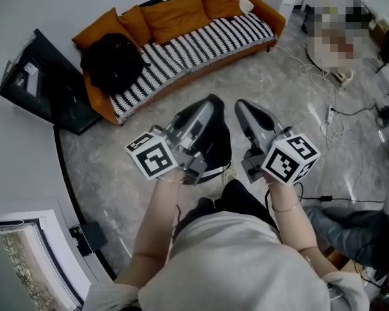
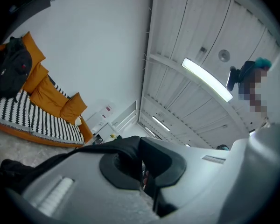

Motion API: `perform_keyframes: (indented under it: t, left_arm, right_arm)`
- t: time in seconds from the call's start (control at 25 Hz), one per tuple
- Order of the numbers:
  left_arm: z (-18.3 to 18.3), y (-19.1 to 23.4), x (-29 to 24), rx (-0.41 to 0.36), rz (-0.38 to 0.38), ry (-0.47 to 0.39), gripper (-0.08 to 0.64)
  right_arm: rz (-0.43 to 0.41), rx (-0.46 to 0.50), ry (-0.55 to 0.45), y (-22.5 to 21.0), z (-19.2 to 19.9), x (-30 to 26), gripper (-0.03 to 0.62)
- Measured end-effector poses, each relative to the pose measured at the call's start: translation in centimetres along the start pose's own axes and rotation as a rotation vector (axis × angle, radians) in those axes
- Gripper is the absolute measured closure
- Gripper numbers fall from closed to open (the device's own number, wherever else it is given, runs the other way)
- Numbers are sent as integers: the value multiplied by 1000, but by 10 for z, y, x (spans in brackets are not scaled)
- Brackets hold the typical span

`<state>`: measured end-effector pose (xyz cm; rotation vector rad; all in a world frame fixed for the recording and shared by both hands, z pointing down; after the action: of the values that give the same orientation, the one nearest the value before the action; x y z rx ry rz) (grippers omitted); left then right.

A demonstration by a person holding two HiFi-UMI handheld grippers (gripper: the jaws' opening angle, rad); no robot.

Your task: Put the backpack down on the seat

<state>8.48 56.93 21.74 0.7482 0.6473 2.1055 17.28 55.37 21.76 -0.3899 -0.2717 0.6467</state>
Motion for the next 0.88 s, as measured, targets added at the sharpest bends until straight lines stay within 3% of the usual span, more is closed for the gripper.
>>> perform_keyframes:
  t: [0.36, 0.6, 0.88]
  left_arm:
    - [-13, 75, -103, 30, -42, -39, 546]
    - [-24, 103, -181, 0, -55, -74, 546]
    - [-41, 135, -243, -15, -64, -96, 546]
  right_arm:
    - [-68, -14, 44, -110, -34, -83, 589]
    - [-122, -3, 33, -169, -72, -125, 589]
    - [-124, -40, 61, -225, -82, -157, 589]
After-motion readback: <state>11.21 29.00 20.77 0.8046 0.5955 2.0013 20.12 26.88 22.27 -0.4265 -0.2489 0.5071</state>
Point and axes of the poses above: the fingertips, and each gripper's own axes: x backward along the fingers, y to its left, z out of its underside, the point moved 1 cm from there along x, backward along the fingers, and after that the axes turned 8 degrees about -y, right-handed, at the moved point
